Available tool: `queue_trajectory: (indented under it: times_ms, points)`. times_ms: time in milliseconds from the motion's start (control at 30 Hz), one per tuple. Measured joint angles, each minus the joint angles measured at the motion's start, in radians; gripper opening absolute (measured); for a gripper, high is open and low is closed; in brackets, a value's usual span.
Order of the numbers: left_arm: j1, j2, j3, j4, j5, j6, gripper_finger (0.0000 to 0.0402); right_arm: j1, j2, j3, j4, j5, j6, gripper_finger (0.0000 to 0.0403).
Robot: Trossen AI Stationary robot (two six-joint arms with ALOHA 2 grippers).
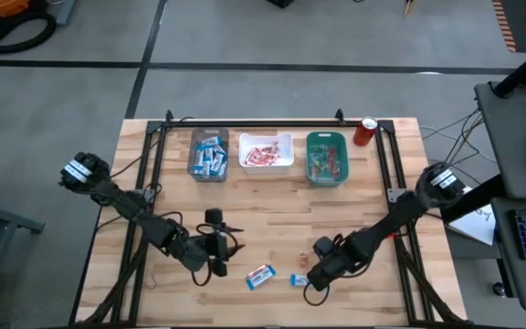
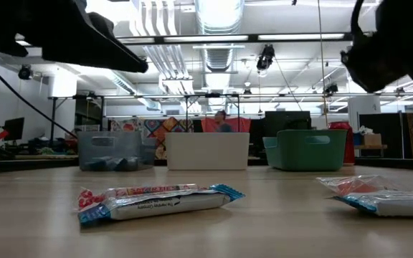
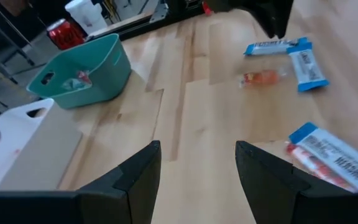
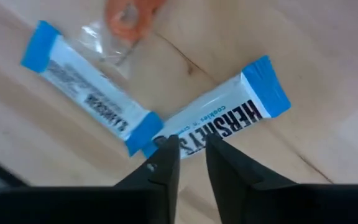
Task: Sort candy
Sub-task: Put the white chocolate into the gray bin
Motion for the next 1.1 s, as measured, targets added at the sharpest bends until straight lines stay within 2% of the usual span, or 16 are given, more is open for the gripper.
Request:
queue_trajectory:
  times_ms: [167, 300, 400, 533, 733, 867, 1100]
  points:
    - [0.034, -0.001, 0.0, 0.001, 0.0, 0.067, 0.019, 0.0, 0.05, 0.003, -0.013, 0.006, 0.003, 0.0035]
    - [0.072, -0.001, 0.0, 0.02, 0.0, 0.116, 0.019, -0.01, 0.051, 0.005, -0.093, 0.072, -0.02, 0.0019]
    - [0.1, -0.002, 0.0, 0.045, 0.001, 0.149, 0.019, -0.022, 0.034, 0.003, -0.167, 0.126, -0.066, 0.0014]
    - [0.129, -0.002, 0.0, 0.061, 0.002, 0.172, 0.019, -0.032, 0.0, 0.01, -0.255, 0.118, -0.089, 0.0013]
    - [0.159, -0.002, 0.0, 0.06, 0.003, 0.172, 0.019, -0.032, -0.047, 0.023, -0.328, 0.105, -0.004, 0.0013]
    - [0.162, -0.002, 0.0, 0.059, 0.003, 0.172, 0.019, -0.032, -0.066, 0.023, -0.323, 0.096, 0.007, 0.003]
    - [0.161, -0.01, 0.0, 0.015, 0.004, 0.171, 0.019, -0.034, -0.058, 0.018, -0.313, 0.131, 0.065, 0.0107]
